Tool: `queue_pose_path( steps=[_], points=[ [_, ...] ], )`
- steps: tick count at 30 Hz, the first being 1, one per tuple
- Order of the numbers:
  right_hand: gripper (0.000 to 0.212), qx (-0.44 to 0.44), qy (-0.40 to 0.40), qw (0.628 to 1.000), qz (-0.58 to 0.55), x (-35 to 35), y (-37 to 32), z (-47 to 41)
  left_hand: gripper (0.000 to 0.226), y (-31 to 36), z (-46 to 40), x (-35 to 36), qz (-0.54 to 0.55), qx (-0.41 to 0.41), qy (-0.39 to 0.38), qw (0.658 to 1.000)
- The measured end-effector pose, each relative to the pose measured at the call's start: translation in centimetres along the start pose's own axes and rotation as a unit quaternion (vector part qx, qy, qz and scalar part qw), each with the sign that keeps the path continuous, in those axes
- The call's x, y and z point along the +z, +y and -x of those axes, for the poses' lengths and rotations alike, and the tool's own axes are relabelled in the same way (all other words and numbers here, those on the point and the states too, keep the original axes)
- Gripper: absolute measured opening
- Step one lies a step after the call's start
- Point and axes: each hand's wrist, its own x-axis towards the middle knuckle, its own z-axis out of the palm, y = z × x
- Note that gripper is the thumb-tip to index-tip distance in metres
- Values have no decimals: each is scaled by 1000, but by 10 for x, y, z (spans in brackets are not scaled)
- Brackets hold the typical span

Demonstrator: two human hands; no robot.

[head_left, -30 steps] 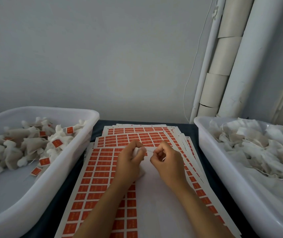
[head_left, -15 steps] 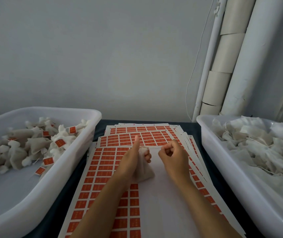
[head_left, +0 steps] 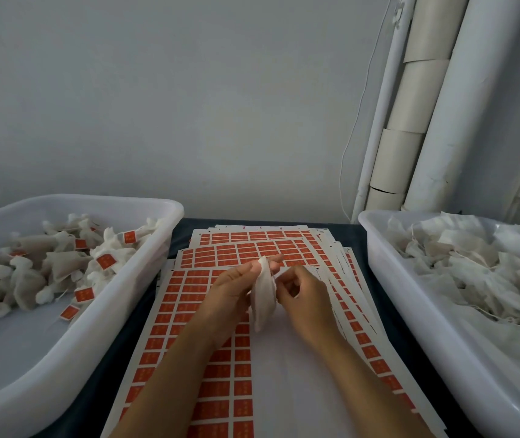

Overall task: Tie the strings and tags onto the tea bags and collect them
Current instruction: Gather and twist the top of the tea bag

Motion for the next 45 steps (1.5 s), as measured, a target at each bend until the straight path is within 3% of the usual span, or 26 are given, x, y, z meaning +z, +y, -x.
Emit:
queue_pose_path(
  steps=[6, 11, 14, 20, 27, 31, 36, 40, 45],
  points=[
    [18, -70, -38, 995, 61, -9, -2, 3, 31, -8, -2, -4, -141, 56, 57, 987],
    [16, -73, -5, 990, 118, -16, -8, 2, 19, -14, -6, -4, -212, 105, 113, 965],
    [4, -61, 26, 995, 73, -18, -12, 4, 11, -15, -7, -4, -222, 126, 144, 956],
    [8, -47, 27, 998, -28, -12, -18, 11, 16, -15, -7, -1, -247, 152, 182, 940],
    [12, -41, -2, 992, -119, -10, -25, 13, 28, -11, -5, 5, -297, 197, 137, 924],
    [9, -41, 36, 991, -121, -11, -22, 12, 26, -10, -3, 7, -302, 218, 95, 923],
    [9, -58, 69, 989, -114, -13, -22, 13, 25, -8, -2, 8, -324, 226, 100, 913],
    [10, -63, 53, 986, -142, -12, -27, 14, 22, -8, -1, 8, -302, 222, 106, 921],
    [30, 16, 5, 970, -243, -13, -27, 11, 25, -9, -1, 8, -257, 190, 102, 942]
  ],
)
